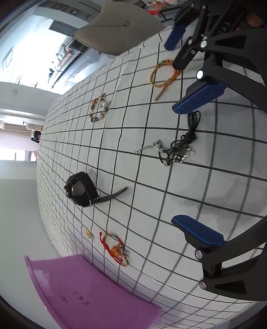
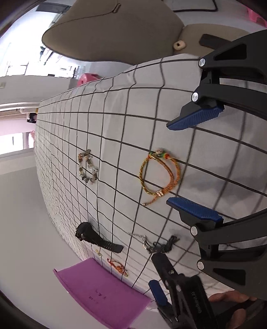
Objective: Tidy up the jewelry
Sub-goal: 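Move both open tools back over the remaining jewelry on the table, then grasp the silver chain with left tool while right tool grasps gold-braided bracelet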
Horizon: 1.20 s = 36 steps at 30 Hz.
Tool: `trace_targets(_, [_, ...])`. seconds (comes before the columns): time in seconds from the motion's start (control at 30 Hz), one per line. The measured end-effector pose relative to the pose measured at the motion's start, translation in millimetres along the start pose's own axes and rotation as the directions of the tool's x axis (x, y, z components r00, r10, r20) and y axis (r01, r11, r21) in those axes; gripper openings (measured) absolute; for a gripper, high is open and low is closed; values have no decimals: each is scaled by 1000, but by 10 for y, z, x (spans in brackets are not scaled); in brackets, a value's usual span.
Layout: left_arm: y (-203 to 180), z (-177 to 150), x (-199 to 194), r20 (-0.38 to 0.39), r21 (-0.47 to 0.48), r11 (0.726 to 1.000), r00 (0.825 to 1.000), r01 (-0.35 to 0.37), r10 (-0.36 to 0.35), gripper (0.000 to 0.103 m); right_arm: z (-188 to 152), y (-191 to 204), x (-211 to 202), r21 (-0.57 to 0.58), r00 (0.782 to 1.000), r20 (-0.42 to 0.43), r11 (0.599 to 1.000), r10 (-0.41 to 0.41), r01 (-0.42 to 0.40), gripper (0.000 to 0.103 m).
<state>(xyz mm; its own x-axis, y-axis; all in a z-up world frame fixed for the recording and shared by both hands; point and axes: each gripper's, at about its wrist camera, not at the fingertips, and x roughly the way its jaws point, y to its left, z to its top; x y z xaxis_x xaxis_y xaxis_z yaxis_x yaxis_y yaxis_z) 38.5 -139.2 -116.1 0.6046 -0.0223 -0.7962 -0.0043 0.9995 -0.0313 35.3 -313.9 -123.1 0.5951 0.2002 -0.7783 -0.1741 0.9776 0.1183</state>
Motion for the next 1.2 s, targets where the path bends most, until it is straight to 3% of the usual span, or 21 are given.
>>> trace_targets(0.33, [-10,-18,232,-30,-13,1000,999,-20,20,97,12,166,138,-133,997,24,988,-77,79,67])
trace_targets(0.7, [-44,-12,297,-52,5,999,998,-44,44,97,25,169,173,-161,998,41,985,-57,63,66])
trace_targets(0.77, [-43,-20,284,-50,6,999,998,-40,40,94,23,180,173,-170,998,40,984,-51,58,62])
trace_targets(0.93, [-89,-56,207,-26,24,999,999,-25,26,72,10,268,165,-201,999,44,979,-32,41,43])
trace_targets(1.0, [-116,-54,181,-22,31,999,1000,-17,17,53,4,293,162,-206,999,46,978,-27,36,34])
trace_targets(1.03, [-126,-53,170,-20,32,999,1000,-14,14,46,3,316,160,-209,999,47,977,-26,36,21])
trace_targets(1.07, [-138,-50,155,-15,36,999,1000,-7,8,27,-2,330,157,-211,998,47,977,-28,38,10])
trace_targets(1.1, [-144,-50,151,-14,38,999,1000,-3,3,13,-3,339,156,-210,998,47,977,-30,40,10])
trace_targets(1.2, [-141,-54,148,-12,44,999,1000,7,-7,8,5,297,142,-177,999,37,984,3,4,10])
